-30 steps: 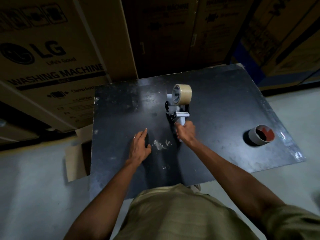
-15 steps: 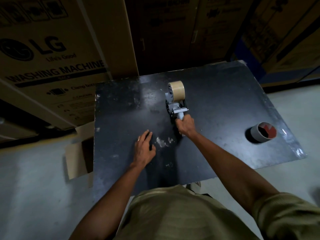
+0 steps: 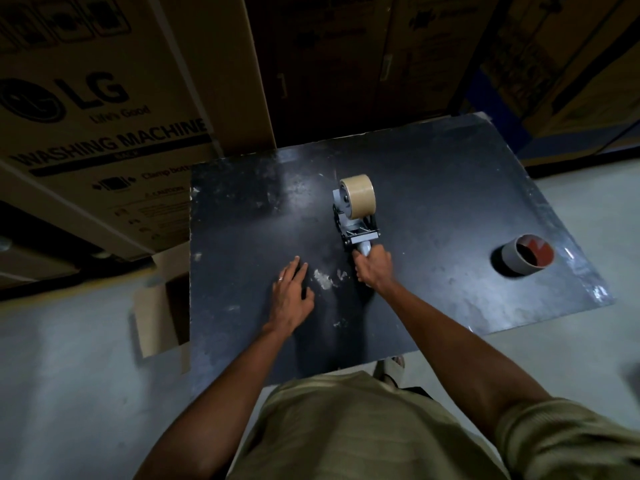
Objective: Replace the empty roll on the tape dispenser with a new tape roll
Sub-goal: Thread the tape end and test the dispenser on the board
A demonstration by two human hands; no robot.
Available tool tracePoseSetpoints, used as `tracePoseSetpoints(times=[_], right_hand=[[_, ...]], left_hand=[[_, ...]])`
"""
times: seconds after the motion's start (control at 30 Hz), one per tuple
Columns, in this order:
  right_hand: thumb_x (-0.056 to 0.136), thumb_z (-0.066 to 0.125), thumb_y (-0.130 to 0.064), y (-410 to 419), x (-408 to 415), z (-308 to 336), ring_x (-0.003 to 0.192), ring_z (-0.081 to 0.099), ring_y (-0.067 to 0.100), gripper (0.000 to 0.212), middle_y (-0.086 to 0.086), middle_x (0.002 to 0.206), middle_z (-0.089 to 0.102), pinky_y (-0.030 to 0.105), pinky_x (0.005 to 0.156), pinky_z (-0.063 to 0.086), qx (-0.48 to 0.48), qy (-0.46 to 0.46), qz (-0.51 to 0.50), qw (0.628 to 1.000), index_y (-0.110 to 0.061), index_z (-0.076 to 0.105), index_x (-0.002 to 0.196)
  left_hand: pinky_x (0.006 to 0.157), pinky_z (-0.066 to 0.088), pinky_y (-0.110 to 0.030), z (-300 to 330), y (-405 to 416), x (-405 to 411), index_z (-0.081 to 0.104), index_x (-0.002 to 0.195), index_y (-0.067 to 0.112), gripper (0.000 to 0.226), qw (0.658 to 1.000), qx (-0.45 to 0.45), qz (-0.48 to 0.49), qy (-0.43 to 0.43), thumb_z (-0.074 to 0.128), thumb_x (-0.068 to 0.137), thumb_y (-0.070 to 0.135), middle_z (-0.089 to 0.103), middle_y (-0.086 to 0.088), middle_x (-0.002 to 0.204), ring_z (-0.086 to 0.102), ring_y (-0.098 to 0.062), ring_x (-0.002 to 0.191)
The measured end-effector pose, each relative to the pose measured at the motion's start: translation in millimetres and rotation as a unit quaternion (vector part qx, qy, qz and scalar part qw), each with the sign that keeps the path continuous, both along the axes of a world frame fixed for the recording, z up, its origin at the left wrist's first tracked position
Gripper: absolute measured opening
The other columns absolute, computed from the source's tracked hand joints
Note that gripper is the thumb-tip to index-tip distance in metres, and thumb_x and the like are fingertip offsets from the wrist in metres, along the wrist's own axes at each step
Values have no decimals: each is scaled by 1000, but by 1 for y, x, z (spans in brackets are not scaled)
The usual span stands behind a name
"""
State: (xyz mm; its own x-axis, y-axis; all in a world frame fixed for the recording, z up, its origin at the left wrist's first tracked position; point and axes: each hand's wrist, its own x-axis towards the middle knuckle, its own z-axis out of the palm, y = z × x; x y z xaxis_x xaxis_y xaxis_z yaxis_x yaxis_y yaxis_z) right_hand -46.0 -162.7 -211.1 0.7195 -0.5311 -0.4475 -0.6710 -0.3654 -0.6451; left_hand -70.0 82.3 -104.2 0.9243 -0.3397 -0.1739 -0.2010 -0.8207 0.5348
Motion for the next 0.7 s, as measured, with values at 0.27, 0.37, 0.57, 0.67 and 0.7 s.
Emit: tracePoseSetpoints(times=[0.27,0.37,0.57,0.67,0.7], right_hand=[[67,49,-73,3,-3,-7,78,71,41,66,17,86,71,52,70,62,9,8,-3,1000,-11,59,89],[67,48,-70,13,-10,18,81,71,43,67,21,89,70,54,72,61,3,1,-8,1000,-9,60,91],[67,47,-68,31,-29,49,81,70,46,70,26,90,69,56,73,59,-16,-3,-18,1000,-3,58,92],[69,48,-67,31,-38,53,82,70,44,71,27,88,69,55,74,59,-16,0,-20,1000,0,60,89],[71,49,-65,35,-43,68,85,69,44,69,27,90,69,54,76,58,-18,3,-18,1000,0,61,91]], left_hand=[[117,22,-44,-5,2,-7,35,152,14,60,1000,6,-21,-17,50,94,15,16,-1,165,12,-18,153],[118,24,-46,-11,4,-8,34,153,13,60,999,5,-36,-33,47,95,12,16,-4,165,11,-21,153],[121,15,-41,-19,3,-13,28,155,13,59,996,13,-59,-69,36,97,22,14,-6,165,8,-22,154],[121,12,-39,-19,2,-10,31,154,13,58,996,-8,-56,-75,36,97,25,19,-5,164,12,-20,153],[120,13,-39,-19,2,-9,33,153,13,57,995,-15,-54,-79,37,97,24,21,-5,164,14,-20,153]])
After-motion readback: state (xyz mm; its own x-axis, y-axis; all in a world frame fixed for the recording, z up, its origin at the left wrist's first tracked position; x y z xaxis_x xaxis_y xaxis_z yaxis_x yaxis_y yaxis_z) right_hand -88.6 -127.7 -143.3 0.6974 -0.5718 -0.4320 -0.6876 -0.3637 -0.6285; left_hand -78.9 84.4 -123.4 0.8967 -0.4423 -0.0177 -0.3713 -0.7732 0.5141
